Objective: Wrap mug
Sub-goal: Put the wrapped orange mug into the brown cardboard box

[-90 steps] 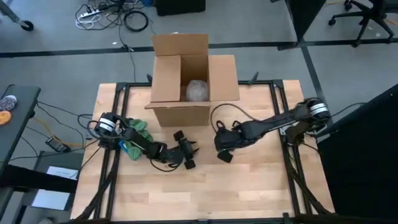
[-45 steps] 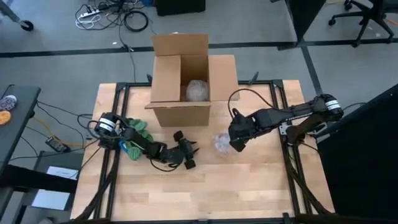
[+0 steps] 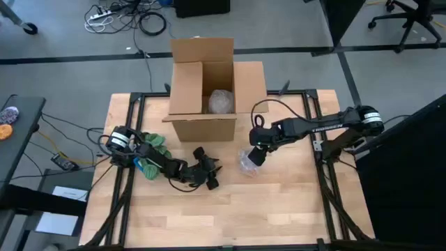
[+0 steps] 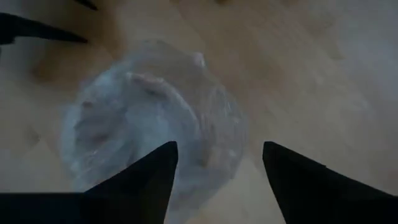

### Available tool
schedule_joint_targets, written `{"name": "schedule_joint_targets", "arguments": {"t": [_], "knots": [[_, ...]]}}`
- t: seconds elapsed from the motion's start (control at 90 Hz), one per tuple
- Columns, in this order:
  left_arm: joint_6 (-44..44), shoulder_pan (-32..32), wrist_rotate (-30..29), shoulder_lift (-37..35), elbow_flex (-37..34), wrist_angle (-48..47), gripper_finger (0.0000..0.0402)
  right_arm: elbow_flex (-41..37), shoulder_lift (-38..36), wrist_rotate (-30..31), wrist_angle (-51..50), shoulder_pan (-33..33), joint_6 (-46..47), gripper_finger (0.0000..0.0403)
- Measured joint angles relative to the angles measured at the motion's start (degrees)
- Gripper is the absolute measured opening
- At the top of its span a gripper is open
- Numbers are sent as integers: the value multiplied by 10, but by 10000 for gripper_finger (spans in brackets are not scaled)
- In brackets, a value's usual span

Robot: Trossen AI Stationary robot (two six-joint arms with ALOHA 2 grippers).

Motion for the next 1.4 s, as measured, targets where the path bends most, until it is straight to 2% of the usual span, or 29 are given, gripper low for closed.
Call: {"name": "schedule_joint_targets", "arguments": {"t": [0.2,0.3,0.489,0.622,0.811,1.078,1.267,1.4], "knots": [[-1,0,10,0,0,-2,142,-101,-2,-29,166,-1,30,217],[-4,0,15,0,0,-2,142,-141,-4,-17,208,-1,67,211],[-16,0,15,0,0,-15,142,-179,-5,-13,265,9,68,183],[-18,0,15,0,0,-18,142,-182,-2,5,310,23,49,137],[-30,0,15,0,0,-26,142,-183,-1,15,327,32,29,26],[-32,0,15,0,0,-30,142,-183,-35,-52,378,61,24,24],[-32,0,20,0,0,-30,142,-141,-105,-45,415,101,-22,24],[-32,0,20,0,0,-30,142,-129,-140,-49,540,134,-74,21]]}}
